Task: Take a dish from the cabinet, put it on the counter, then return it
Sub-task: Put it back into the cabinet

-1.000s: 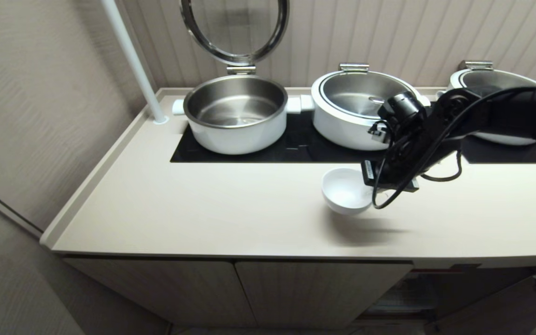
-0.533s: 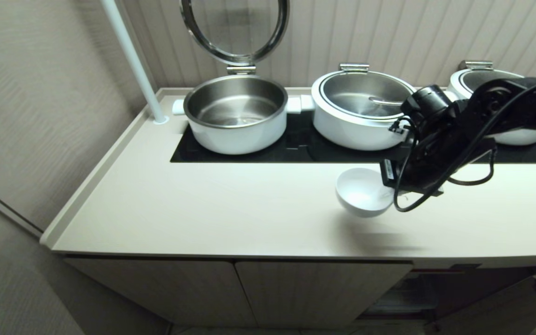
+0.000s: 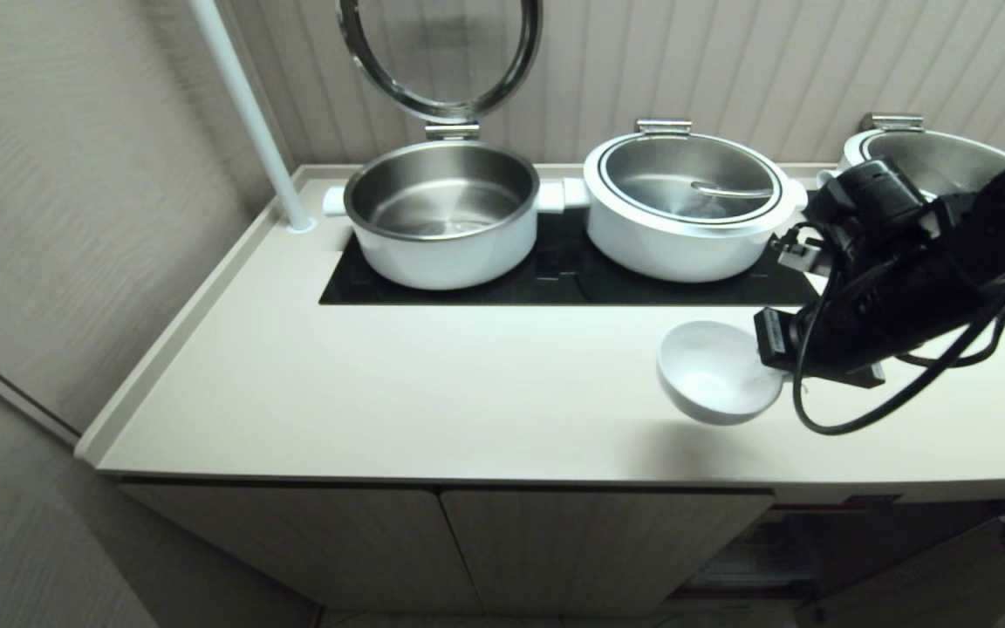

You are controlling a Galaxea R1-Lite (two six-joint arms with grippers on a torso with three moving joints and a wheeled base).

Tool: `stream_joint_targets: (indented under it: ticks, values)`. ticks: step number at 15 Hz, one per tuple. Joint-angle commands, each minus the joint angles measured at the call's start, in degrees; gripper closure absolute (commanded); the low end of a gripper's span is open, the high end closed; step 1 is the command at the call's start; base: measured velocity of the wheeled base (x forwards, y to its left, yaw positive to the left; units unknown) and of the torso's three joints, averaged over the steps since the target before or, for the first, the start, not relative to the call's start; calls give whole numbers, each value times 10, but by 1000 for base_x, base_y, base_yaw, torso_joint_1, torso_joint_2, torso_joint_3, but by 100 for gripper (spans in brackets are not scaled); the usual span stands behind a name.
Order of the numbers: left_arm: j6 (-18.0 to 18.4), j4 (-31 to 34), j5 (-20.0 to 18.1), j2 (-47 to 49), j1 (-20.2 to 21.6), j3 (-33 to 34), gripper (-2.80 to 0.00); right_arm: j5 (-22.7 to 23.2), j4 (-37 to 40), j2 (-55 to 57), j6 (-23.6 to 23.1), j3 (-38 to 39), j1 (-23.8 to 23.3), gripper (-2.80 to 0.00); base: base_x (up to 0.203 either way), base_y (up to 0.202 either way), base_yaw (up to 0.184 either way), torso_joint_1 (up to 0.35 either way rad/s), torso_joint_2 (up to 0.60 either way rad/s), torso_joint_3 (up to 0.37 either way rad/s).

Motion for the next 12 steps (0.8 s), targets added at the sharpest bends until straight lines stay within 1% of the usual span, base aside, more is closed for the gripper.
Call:
stream_joint_targets:
  ticks: [1, 6, 10, 12]
  values:
    - [0, 0, 0, 0, 0, 0, 0, 0, -18, -53, 0, 54, 0, 0, 0, 0, 0, 0, 0, 0]
    - [0, 0, 0, 0, 0, 0, 0, -2, -69, -148, -4, 200, 0, 0, 0, 0, 0, 0, 0, 0]
    - [0, 0, 0, 0, 0, 0, 0, -1, -136, -223, -5, 345, 0, 0, 0, 0, 0, 0, 0, 0]
    - [0, 0, 0, 0, 0, 0, 0, -1, -152, -271, -5, 408, -2, 0, 0, 0, 0, 0, 0, 0]
